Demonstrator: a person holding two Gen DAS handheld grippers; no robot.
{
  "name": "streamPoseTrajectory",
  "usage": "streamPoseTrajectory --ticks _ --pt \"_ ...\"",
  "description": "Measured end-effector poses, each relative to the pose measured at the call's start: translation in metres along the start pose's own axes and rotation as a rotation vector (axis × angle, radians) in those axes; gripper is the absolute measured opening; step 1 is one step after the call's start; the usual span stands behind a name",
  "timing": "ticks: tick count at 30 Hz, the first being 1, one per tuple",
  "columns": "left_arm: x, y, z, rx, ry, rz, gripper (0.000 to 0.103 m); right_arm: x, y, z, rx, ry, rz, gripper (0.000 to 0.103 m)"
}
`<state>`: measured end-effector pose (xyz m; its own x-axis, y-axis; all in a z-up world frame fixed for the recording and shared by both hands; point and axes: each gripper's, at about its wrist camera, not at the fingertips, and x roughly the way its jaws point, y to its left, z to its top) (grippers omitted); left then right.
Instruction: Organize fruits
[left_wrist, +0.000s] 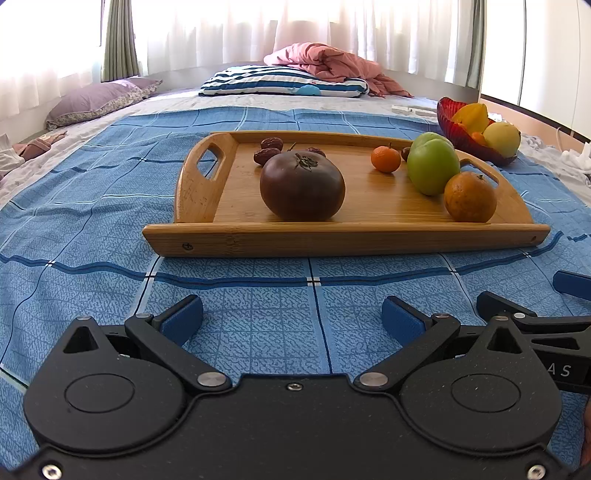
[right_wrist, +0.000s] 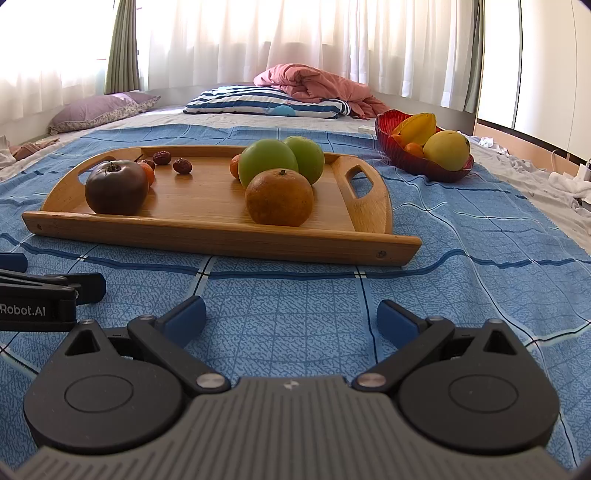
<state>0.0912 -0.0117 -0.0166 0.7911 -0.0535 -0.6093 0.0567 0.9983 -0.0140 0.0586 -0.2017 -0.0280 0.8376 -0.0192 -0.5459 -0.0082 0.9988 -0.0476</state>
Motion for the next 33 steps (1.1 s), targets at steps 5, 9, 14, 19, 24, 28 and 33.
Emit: streamPoseTrajectory --ticks 5,9,14,19,24,28,33 --pt "0.0001 -0.0002 -0.0002 -0.001 0.001 -0.001 0.103 -0.0001 0.0001 -0.0002 -0.001 0.0 0.0 0.103" --pt "0.0002 -0.0001 -0.0003 0.0 0.0 0.0 0.103 -0.0001 0.0 0.0 -0.001 0.0 -0.001 0.103" --pt "0.0003 -0.0004 -0.0005 0.0 0.0 0.0 0.103 -0.0002 0.0001 -0.0001 -0.001 0.0 -0.001 0.103" --pt "0.001 0.0004 0.0001 0.004 0.004 0.004 0.103 -0.0002 0.0001 -0.0001 -0.002 0.0 -0.001 0.103" --pt "0.0018 -0.0001 0.001 0.003 0.007 0.007 0.103 -0.0002 0.0002 0.0 -0.002 0.0 -0.001 0.103" --pt "0.0014 -0.0004 0.0006 0.004 0.003 0.012 0.103 -0.0003 0.0003 0.0 -0.002 0.0 -0.001 0.103" --pt "0.0025 0.0004 -0.0004 0.004 0.001 0.014 0.103 -0.0003 0.0003 0.0 -0.003 0.0 -0.001 0.103"
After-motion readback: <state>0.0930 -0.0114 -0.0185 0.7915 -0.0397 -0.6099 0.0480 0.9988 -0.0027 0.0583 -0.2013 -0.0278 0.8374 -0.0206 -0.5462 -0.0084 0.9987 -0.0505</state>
